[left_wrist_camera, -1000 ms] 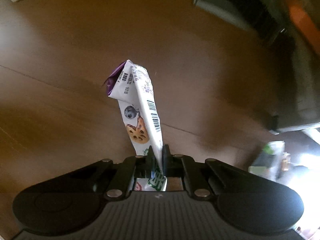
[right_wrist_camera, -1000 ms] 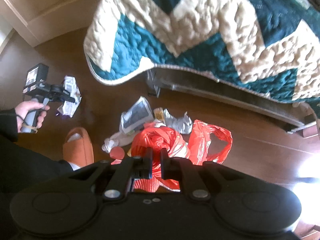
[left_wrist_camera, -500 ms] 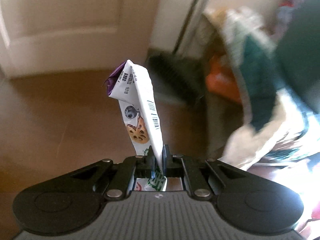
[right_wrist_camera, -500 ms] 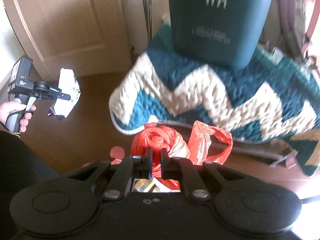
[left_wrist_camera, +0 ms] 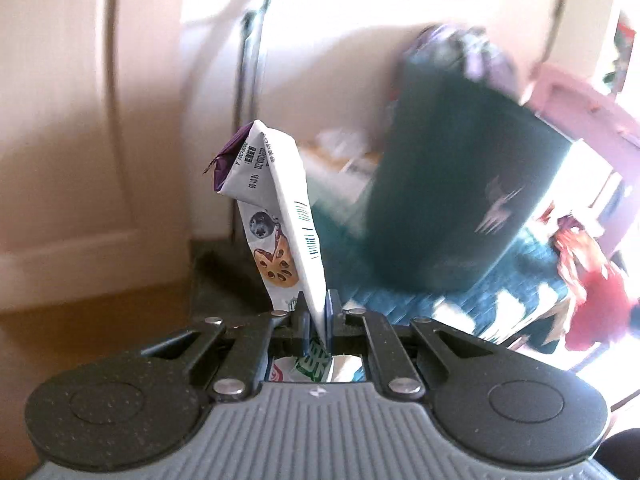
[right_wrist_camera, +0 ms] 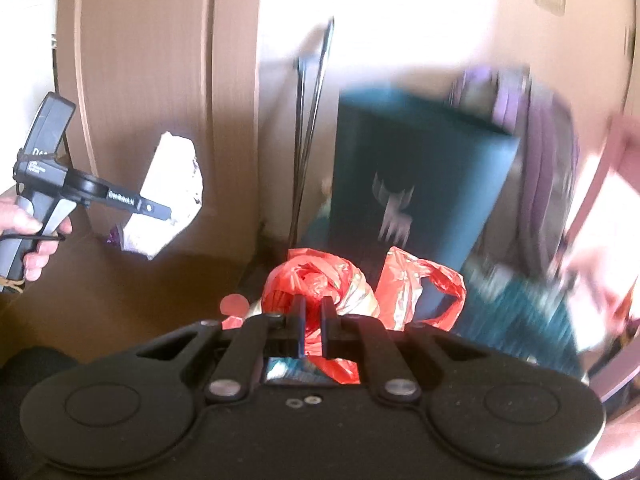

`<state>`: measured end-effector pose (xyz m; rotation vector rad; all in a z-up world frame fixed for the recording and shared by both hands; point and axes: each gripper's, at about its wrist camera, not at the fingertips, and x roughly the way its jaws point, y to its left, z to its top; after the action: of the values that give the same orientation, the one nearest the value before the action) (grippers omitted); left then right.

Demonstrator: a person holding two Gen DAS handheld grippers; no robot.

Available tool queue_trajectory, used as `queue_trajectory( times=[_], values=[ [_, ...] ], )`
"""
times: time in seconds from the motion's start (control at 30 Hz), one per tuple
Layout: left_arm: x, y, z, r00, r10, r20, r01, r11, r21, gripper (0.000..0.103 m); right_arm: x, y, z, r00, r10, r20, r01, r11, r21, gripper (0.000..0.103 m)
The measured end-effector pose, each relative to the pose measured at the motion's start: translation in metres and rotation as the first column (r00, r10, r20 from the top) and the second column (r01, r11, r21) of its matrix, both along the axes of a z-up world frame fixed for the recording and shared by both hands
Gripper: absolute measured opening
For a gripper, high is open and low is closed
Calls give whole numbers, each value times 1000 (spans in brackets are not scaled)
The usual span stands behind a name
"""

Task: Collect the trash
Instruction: 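Lift the cookie bag with left gripper while right lifts the red bag toward the bin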

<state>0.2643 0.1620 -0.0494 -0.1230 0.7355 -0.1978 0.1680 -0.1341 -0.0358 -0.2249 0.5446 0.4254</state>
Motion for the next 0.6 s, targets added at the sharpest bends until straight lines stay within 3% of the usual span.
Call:
queue_trajectory(
  times=[0.17,0.33,0.5,0.6],
  values=[
    [12,-30,70,990,-85,114,86,996,-4,6,12,-7,59,988,7,152,-4,1000,-21,6],
    [46,-67,127,969,-158,187,163,987,-11,6,41,-10,112,954,14,299,2,999,-53,6],
    [90,-107,157,959,-190,208,201,979,-29,7,88,-12,131,928,-5,373,39,996,-83,6],
    [118,-123,166,961,-192,197,204,978,-40,7,118,-15,130,929,-30,368,62,995,-74,6]
  ],
)
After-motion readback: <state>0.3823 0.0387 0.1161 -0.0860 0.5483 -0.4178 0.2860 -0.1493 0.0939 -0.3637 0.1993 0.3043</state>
